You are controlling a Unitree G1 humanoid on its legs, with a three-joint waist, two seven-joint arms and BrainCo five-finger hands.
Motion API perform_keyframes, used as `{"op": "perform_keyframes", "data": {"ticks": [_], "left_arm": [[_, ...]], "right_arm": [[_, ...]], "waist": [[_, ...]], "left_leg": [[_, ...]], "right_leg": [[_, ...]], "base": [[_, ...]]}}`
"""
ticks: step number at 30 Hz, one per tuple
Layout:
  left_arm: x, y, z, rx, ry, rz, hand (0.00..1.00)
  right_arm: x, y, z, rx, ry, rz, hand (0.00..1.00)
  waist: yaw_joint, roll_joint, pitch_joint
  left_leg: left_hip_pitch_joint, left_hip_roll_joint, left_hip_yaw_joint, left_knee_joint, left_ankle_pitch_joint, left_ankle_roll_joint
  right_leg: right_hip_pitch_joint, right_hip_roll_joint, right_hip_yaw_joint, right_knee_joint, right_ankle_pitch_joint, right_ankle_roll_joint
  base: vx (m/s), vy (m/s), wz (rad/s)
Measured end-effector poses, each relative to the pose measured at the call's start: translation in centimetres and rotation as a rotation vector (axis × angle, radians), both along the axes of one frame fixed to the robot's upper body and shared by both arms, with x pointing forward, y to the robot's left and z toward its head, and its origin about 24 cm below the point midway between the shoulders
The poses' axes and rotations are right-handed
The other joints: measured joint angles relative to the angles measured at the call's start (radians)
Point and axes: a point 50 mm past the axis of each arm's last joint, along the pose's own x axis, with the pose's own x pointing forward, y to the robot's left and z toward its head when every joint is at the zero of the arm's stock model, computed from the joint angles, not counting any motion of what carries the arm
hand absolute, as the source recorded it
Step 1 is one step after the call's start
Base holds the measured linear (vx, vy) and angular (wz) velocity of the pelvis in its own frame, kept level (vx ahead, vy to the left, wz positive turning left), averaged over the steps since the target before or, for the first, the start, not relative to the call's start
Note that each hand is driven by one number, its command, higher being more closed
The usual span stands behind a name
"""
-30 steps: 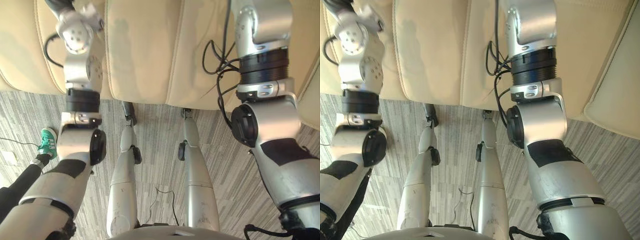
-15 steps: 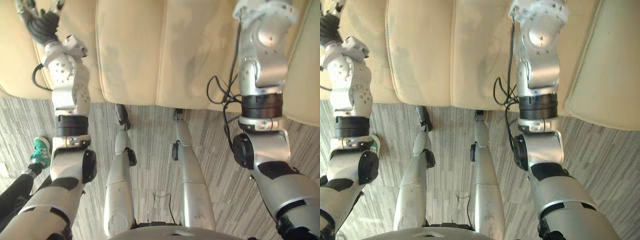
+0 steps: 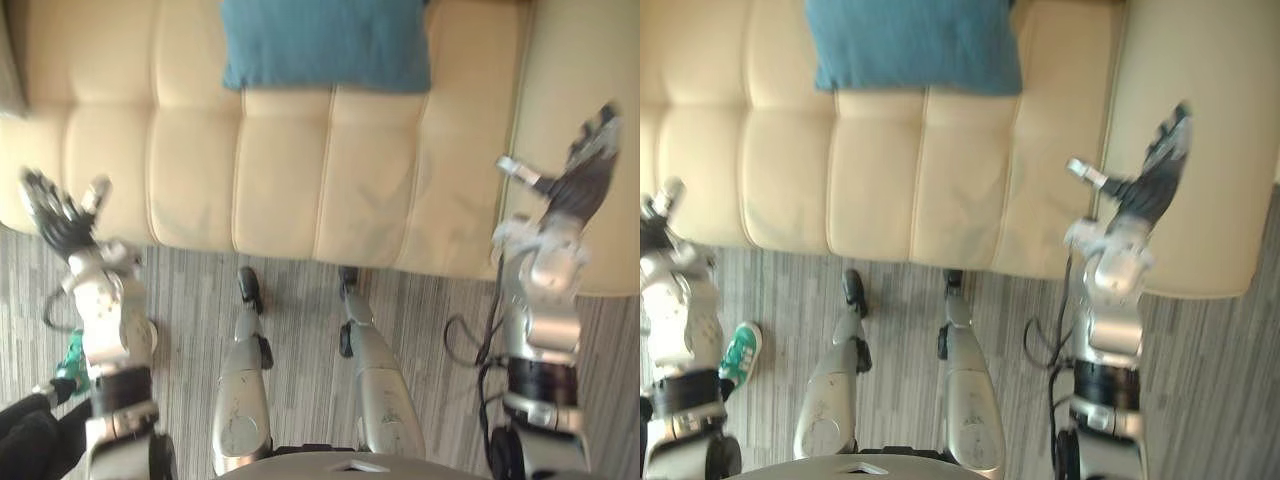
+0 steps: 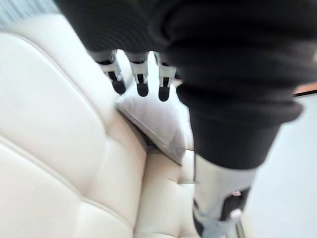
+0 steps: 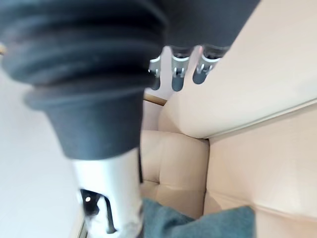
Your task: Pick up cushions and gather them together orderly.
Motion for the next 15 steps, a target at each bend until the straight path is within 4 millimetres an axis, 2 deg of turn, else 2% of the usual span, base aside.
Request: {"op": "perform_keyframes", "data": {"ticks": [1, 3, 4, 5, 6, 9, 10, 11, 12, 13, 15], "left_arm": [[-1.2, -0.7, -3.4, -0.044, 0.115, -0.038, 0.00], [-3.6, -2.4, -8.9, -0.109, 0.329, -0.106, 0.00], [-4.3, -2.8, -10.2, -0.117, 0.388, -0.125, 0.00], [-5.8, -3.7, -12.8, -0.154, 0.501, -0.158, 0.00], [-6.9, -4.4, -14.5, -0.199, 0.575, -0.170, 0.00], [-9.7, -6.0, -18.3, -0.296, 0.759, -0.187, 0.00], [-11.0, -6.7, -19.7, -0.333, 0.842, -0.194, 0.00], [-11.4, -6.9, -20.2, -0.351, 0.863, -0.193, 0.00], [-12.7, -7.4, -21.3, -0.387, 0.933, -0.191, 0.00], [-13.5, -7.6, -21.9, -0.406, 0.975, -0.191, 0.00], [-14.4, -8.0, -22.6, -0.426, 1.032, -0.199, 0.00]], "right_arm": [[-0.8, 0.5, -3.0, 0.035, 0.100, 0.030, 0.00], [-1.8, 1.7, -8.1, 0.125, 0.273, 0.080, 0.00], [-2.1, 2.1, -9.4, 0.148, 0.321, 0.096, 0.00], [-2.8, 2.8, -12.1, 0.197, 0.416, 0.116, 0.00], [-3.6, 3.2, -14.1, 0.236, 0.491, 0.121, 0.00], [-5.6, 3.8, -18.8, 0.316, 0.684, 0.095, 0.00], [-6.9, 3.9, -21.0, 0.360, 0.783, 0.074, 0.00], [-7.3, 3.9, -21.7, 0.375, 0.815, 0.065, 0.00], [-8.9, 4.0, -23.8, 0.412, 0.923, 0.042, 0.00], [-9.9, 4.0, -25.1, 0.431, 0.992, 0.025, 0.00], [-11.5, 4.1, -26.8, 0.464, 1.100, 0.013, 0.00]], "waist": [[0.007, -0.001, -0.031], [0.012, -0.007, -0.086], [0.014, -0.010, -0.101], [0.017, -0.013, -0.130], [0.019, -0.016, -0.155], [0.018, -0.017, -0.205], [0.012, -0.018, -0.224], [0.011, -0.018, -0.234], [0.012, -0.019, -0.270], [0.013, -0.019, -0.287], [0.014, -0.017, -0.313]], "left_leg": [[0.048, 0.000, 0.003, 0.001, -0.016, -0.001], [0.133, 0.001, 0.020, 0.029, -0.059, -0.001], [0.152, 0.002, 0.027, 0.042, -0.075, -0.001], [0.195, 0.003, 0.040, 0.065, -0.105, -0.001], [0.219, 0.004, 0.053, 0.081, -0.125, 0.001], [0.279, 0.005, 0.077, 0.109, -0.165, -0.001], [0.313, 0.007, 0.081, 0.119, -0.180, -0.003], [0.321, 0.008, 0.082, 0.122, -0.187, -0.005], [0.344, 0.008, 0.088, 0.122, -0.199, -0.010], [0.362, 0.009, 0.092, 0.121, -0.207, -0.015], [0.395, 0.010, 0.100, 0.121, -0.216, -0.017]], "right_leg": [[0.048, 0.000, 0.000, -0.004, -0.012, 0.002], [0.140, 0.000, 0.006, -0.013, -0.030, 0.002], [0.163, -0.001, 0.009, -0.019, -0.033, 0.002], [0.213, -0.003, 0.010, -0.034, -0.035, 0.000], [0.240, -0.005, 0.010, -0.044, -0.036, -0.001], [0.311, -0.012, 0.004, -0.063, -0.039, -0.001], [0.351, -0.012, 0.004, -0.074, -0.041, 0.000], [0.362, -0.013, 0.003, -0.078, -0.041, 0.001], [0.387, -0.013, 0.002, -0.087, -0.045, 0.000], [0.409, -0.013, 0.001, -0.096, -0.046, 0.000], [0.441, -0.014, -0.001, -0.103, -0.052, 0.001]], "base": [[0.10, 0.033, -0.08], [0.11, 0.058, -0.19], [0.11, 0.059, -0.32], [0.08, 0.038, -0.37], [0.08, 0.033, -0.38], [0.07, 0.035, -0.24], [0.06, 0.046, -0.13], [0.06, 0.044, -0.11], [0.06, 0.043, -0.06], [0.08, 0.040, -0.08], [0.05, 0.028, -0.06]]}}
